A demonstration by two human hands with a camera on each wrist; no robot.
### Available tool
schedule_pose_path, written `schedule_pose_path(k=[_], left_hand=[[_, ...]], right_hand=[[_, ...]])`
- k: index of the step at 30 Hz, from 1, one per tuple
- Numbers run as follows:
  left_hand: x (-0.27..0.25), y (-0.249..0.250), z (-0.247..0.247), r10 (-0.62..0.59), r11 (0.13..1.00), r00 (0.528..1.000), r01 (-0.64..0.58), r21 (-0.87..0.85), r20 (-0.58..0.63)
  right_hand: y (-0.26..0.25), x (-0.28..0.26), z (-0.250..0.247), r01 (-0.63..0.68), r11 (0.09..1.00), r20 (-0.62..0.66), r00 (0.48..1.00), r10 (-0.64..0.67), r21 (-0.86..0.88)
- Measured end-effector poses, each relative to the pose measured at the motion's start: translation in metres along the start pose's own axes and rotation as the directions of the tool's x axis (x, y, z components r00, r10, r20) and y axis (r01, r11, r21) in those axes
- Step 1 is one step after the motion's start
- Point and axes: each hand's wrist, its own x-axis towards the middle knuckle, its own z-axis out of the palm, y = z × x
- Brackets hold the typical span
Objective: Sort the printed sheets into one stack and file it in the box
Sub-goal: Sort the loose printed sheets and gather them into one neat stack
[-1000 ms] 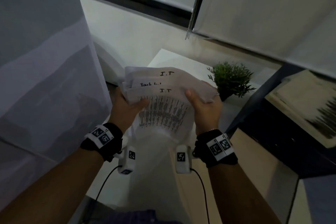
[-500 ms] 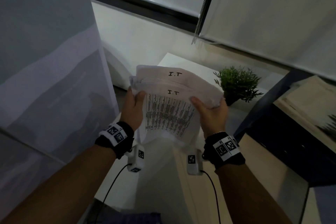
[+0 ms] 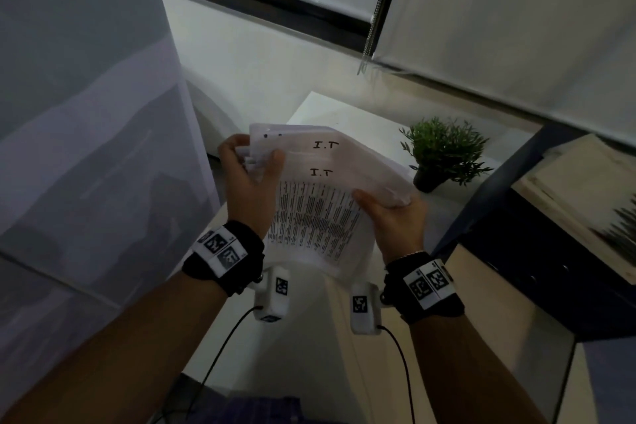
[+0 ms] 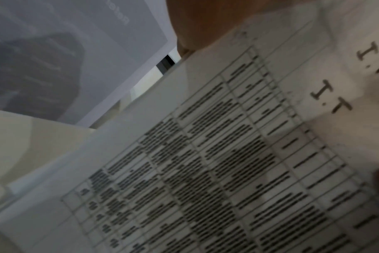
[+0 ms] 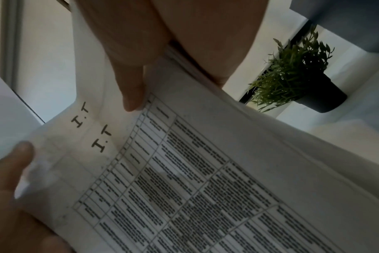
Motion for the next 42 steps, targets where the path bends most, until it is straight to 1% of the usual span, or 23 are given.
schedule_pose_path(k=[3, 7, 9, 12, 14, 16, 18, 23, 25, 26, 28, 29, 30, 31, 32, 33, 34, 35, 36, 37, 39, 40, 42], left_hand=[[0.006, 0.007, 0.006, -0.011, 1.0, 0.996, 0.013, 0.02, -0.087], [0.013, 0.005, 0.004, -0.011, 0.998, 0.988, 0.02, 0.056, -0.152], [0.014, 0.005, 0.001, 0.022, 0.999, 0.991, -0.015, 0.051, -0.134], [0.012, 0.007, 0.0, 0.126, 0.987, 0.992, -0.125, 0.103, -0.002], [0.011, 0.006, -0.002, 0.164, 0.977, 0.985, -0.168, 0.128, 0.045], [0.012, 0.005, -0.004, 0.175, 0.972, 0.983, -0.181, 0.15, 0.05], [0.014, 0.003, -0.006, 0.181, 0.968, 0.982, -0.187, 0.17, 0.048], [0.019, -0.001, -0.005, 0.186, 0.961, 0.982, -0.184, 0.206, 0.01], [0.018, -0.001, -0.004, 0.185, 0.959, 0.983, -0.182, 0.218, 0.004], [0.019, -0.001, -0.004, 0.182, 0.965, 0.983, -0.181, 0.189, 0.008], [0.022, -0.003, -0.012, 0.147, 0.986, 0.987, -0.151, 0.065, 0.057], [0.024, -0.008, -0.018, 0.094, 0.995, 0.99, -0.096, 0.013, 0.106], [0.026, -0.015, -0.025, 0.011, 1.0, 0.985, -0.011, 0.0, 0.172], [0.026, -0.02, -0.03, -0.086, 0.996, 0.964, 0.082, 0.025, 0.253], [0.026, -0.025, -0.033, -0.18, 0.983, 0.929, 0.164, 0.077, 0.324], [0.024, -0.028, -0.033, -0.259, 0.965, 0.894, 0.226, 0.129, 0.367], [0.022, -0.033, -0.033, -0.31, 0.95, 0.875, 0.267, 0.164, 0.371], [0.021, -0.035, -0.033, -0.335, 0.941, 0.87, 0.288, 0.18, 0.362], [0.022, -0.038, -0.033, -0.345, 0.937, 0.869, 0.295, 0.19, 0.354], [0.023, -0.041, -0.034, -0.343, 0.937, 0.87, 0.293, 0.19, 0.354], [0.027, -0.043, -0.036, -0.329, 0.943, 0.871, 0.281, 0.179, 0.364], [0.028, -0.044, -0.037, -0.328, 0.943, 0.87, 0.281, 0.178, 0.369], [0.027, -0.042, -0.037, -0.313, 0.949, 0.866, 0.273, 0.155, 0.39]], right_hand=[[0.003, -0.002, 0.001, -0.009, 1.0, 0.018, 1.0, 0.009, 0.007], [0.007, -0.002, 0.003, -0.035, 0.999, 0.035, 0.999, 0.035, 0.011], [0.006, -0.002, 0.003, -0.039, 0.999, 0.039, 0.999, 0.038, 0.02], [-0.002, -0.002, 0.004, -0.002, 0.998, 0.037, 0.999, -0.001, 0.069], [-0.015, 0.001, 0.006, 0.047, 0.992, 0.019, 0.999, -0.049, 0.121], [-0.028, 0.006, 0.009, 0.142, 0.984, -0.029, 0.99, -0.14, 0.107], [-0.036, 0.012, 0.014, 0.218, 0.975, -0.075, 0.974, -0.215, 0.05], [-0.032, 0.014, 0.016, 0.237, 0.965, -0.122, 0.961, -0.25, -0.109], [-0.03, 0.009, 0.017, 0.281, 0.947, -0.103, 0.949, -0.298, -0.153], [-0.029, 0.006, 0.017, 0.308, 0.938, -0.077, 0.943, -0.323, -0.158], [-0.029, 0.003, 0.018, 0.342, 0.916, -0.04, 0.933, -0.357, -0.212], [-0.029, 0.003, 0.017, 0.344, 0.907, -0.041, 0.931, -0.364, -0.243], [-0.031, 0.004, 0.017, 0.342, 0.904, -0.047, 0.93, -0.365, -0.258], [-0.032, 0.006, 0.015, 0.345, 0.902, -0.052, 0.928, -0.37, -0.26], [-0.034, 0.007, 0.013, 0.353, 0.897, -0.042, 0.925, -0.377, -0.266], [-0.035, 0.009, 0.012, 0.356, 0.888, -0.017, 0.926, -0.377, -0.292], [-0.037, 0.009, 0.01, 0.355, 0.872, 0.022, 0.929, -0.369, -0.337], [-0.04, 0.009, 0.009, 0.357, 0.838, 0.058, 0.929, -0.367, -0.413], [-0.045, 0.009, 0.008, 0.371, 0.775, 0.094, 0.921, -0.378, -0.512], [-0.051, 0.01, 0.008, 0.397, 0.671, 0.132, 0.902, -0.411, -0.627], [-0.064, 0.01, 0.013, 0.464, 0.41, 0.252, 0.844, -0.473, -0.785], [-0.068, 0.009, 0.019, 0.5, 0.301, 0.34, 0.824, -0.453, -0.812], [-0.065, 0.007, 0.034, 0.574, 0.118, 0.522, 0.798, -0.3, -0.81]])
